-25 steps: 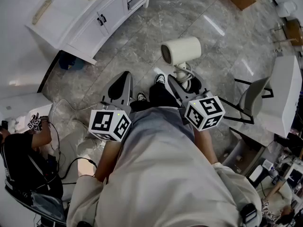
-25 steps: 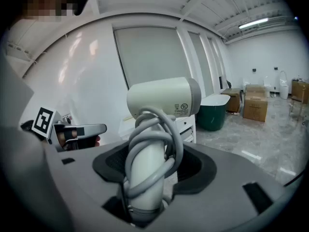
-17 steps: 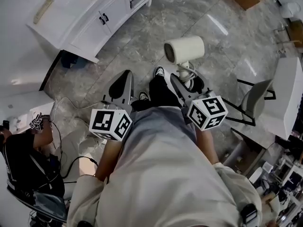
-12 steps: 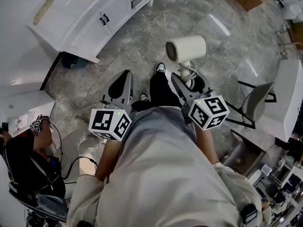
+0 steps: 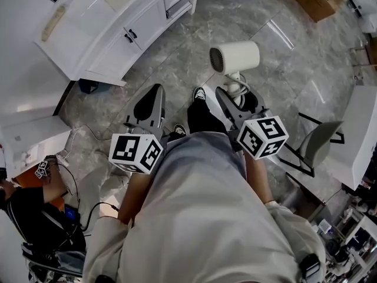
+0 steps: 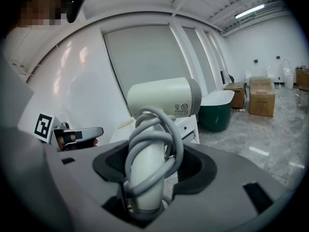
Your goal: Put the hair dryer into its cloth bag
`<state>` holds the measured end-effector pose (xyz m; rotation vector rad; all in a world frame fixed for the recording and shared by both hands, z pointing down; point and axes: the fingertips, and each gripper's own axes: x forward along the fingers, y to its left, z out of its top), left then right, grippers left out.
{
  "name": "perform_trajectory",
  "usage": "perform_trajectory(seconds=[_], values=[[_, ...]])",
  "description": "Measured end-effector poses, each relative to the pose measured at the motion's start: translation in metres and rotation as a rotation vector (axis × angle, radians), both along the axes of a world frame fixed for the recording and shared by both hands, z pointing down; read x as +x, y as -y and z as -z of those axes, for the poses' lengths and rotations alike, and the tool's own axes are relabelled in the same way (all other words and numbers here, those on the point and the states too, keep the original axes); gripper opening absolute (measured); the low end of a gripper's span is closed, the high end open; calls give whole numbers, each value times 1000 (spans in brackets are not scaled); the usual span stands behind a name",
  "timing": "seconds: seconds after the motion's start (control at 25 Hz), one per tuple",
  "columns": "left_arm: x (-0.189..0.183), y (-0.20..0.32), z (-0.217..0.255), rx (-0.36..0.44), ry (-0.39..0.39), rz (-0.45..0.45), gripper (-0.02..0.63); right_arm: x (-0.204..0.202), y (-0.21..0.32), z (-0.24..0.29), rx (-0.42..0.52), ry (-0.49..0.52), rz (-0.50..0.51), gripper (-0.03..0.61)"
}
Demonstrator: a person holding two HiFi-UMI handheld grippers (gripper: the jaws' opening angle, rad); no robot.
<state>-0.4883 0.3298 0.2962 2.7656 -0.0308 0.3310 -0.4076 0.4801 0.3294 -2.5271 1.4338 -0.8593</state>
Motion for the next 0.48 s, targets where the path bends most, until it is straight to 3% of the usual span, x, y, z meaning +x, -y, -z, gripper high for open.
perform_trajectory(seconds=[0.48], values=[[118,16,3,34,31,37,8,121,18,-8,25,53,44,258]])
